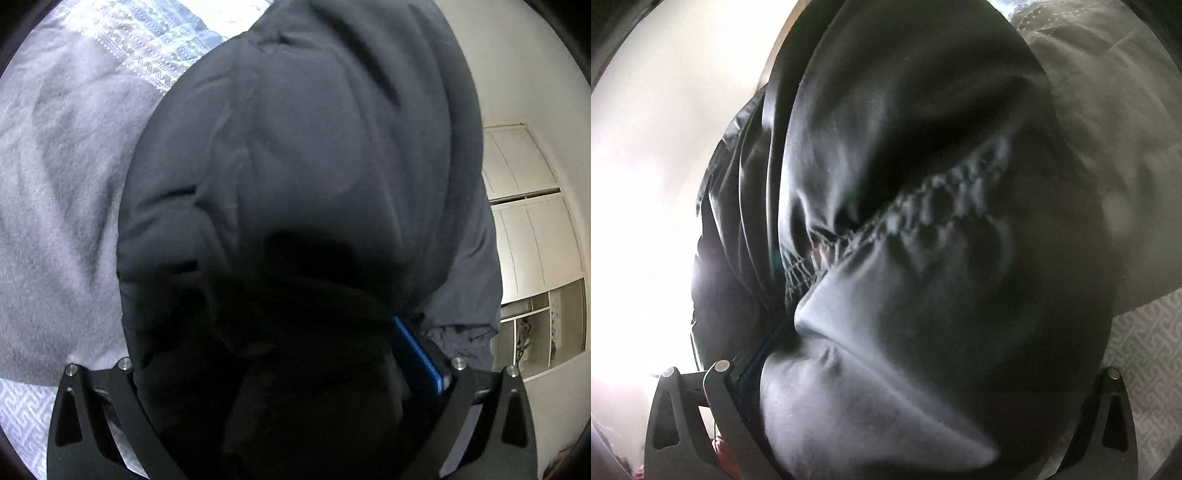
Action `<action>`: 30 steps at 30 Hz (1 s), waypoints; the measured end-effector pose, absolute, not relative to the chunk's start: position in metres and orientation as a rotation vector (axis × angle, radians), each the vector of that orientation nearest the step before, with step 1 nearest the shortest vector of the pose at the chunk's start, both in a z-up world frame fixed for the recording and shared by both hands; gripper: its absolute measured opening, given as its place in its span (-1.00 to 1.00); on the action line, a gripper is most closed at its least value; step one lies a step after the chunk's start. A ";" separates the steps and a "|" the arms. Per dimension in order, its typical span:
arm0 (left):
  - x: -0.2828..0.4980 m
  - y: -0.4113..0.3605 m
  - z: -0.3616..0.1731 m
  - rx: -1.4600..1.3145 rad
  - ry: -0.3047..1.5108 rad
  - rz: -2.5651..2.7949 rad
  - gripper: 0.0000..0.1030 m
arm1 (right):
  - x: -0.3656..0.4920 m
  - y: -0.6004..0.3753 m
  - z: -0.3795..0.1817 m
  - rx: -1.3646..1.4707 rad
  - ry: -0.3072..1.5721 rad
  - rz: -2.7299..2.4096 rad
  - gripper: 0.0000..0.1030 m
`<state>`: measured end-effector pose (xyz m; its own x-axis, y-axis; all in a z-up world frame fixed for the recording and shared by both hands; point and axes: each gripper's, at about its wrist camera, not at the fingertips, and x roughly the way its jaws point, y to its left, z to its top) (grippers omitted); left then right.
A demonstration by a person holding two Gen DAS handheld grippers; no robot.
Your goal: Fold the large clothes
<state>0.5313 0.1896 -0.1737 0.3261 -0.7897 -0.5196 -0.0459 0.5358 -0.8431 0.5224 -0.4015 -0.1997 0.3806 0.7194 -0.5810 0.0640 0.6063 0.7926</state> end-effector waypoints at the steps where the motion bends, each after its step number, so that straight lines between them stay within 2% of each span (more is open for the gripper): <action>1: 0.531 0.188 -0.173 -0.891 1.150 -0.576 1.00 | 0.522 -0.400 -0.200 0.845 1.118 0.480 1.00; 7: 0.520 0.174 -0.162 -0.890 1.106 -0.476 0.97 | 0.522 -0.399 -0.203 0.888 1.137 0.447 1.00; 9: 0.515 0.170 -0.155 -0.880 1.088 -0.454 0.68 | 0.521 -0.396 -0.201 0.884 1.124 0.446 0.94; 10: 0.512 0.169 -0.150 -0.892 1.067 -0.450 0.28 | 0.520 -0.395 -0.200 0.885 1.115 0.442 0.71; 11: 0.509 0.168 -0.145 -0.895 1.051 -0.446 -0.04 | 0.515 -0.392 -0.198 0.900 1.103 0.446 0.56; 12: 0.507 0.166 -0.136 -0.885 1.029 -0.444 -0.17 | 0.513 -0.391 -0.195 0.937 1.083 0.460 0.28; 13: 0.504 0.164 -0.128 -0.874 1.013 -0.449 -0.34 | 0.512 -0.389 -0.190 0.949 1.070 0.465 0.16; 14: 0.503 0.161 -0.120 -0.863 0.998 -0.455 -0.43 | 0.511 -0.387 -0.185 0.946 1.053 0.470 -0.06; 15: 0.501 0.158 -0.111 -0.853 0.983 -0.463 -0.45 | 0.511 -0.383 -0.175 0.927 1.032 0.475 -0.22; 19: 0.494 0.157 -0.078 -0.857 0.914 -0.503 -0.55 | 0.510 -0.368 -0.133 0.838 0.964 0.495 -0.44; 30: 0.471 0.155 0.013 -0.823 0.751 -0.582 -0.58 | 0.516 -0.330 -0.013 0.660 0.742 0.563 -0.51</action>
